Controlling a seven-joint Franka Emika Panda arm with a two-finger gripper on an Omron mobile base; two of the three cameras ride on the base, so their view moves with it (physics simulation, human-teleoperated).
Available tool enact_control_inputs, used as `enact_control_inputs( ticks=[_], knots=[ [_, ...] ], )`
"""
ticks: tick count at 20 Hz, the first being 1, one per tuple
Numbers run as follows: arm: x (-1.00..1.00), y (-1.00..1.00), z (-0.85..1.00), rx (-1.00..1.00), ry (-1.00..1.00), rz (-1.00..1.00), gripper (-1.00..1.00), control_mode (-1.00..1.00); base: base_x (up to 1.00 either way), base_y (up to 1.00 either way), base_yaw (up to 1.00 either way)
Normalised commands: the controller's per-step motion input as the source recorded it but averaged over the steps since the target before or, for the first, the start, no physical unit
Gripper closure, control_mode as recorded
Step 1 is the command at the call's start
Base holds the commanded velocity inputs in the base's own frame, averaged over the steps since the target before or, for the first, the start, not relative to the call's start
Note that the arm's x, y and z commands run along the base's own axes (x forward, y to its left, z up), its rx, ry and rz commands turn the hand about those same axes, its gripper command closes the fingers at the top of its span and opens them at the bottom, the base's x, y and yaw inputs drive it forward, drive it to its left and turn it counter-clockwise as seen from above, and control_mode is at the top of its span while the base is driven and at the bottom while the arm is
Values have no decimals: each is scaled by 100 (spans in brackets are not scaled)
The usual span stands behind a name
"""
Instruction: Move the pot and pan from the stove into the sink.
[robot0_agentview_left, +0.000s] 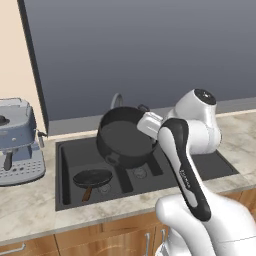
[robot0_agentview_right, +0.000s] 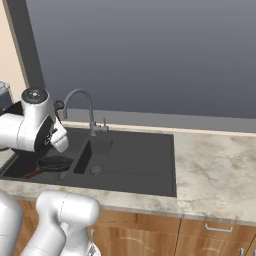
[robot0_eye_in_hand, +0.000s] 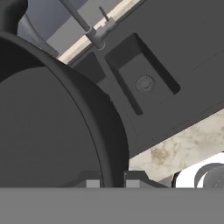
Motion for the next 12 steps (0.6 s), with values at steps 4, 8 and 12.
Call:
enact_control_inputs(
  ticks=[4, 8, 12],
  knots=[
    [40, 13, -38, 0, 1, -1, 100, -100, 0, 0, 0],
    [30, 29, -48, 0, 2, 0, 100, -100, 0, 0, 0],
    [26, 42, -53, 0, 2, -1, 100, -100, 0, 0, 0]
  ],
)
